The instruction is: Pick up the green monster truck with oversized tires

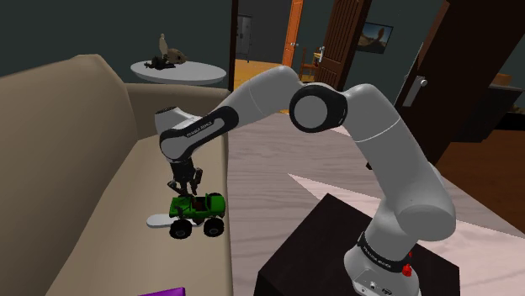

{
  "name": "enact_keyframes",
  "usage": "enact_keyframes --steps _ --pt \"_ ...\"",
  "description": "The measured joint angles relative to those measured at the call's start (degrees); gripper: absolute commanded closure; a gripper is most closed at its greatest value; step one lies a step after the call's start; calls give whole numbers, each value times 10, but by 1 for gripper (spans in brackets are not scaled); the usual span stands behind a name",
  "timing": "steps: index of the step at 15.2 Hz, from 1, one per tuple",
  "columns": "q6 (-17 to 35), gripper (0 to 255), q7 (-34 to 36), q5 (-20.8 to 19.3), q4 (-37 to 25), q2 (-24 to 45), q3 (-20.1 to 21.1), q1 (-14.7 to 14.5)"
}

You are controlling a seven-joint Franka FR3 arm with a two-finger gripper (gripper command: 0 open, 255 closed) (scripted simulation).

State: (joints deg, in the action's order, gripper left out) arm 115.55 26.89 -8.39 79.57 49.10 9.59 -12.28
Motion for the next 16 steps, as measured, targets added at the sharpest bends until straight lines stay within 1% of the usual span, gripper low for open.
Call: enact_keyframes --steps 9,16 --pt "-33 255 -2 5 7 -39 4 3" --pt "-69 255 -4 9 0 -67 7 5"
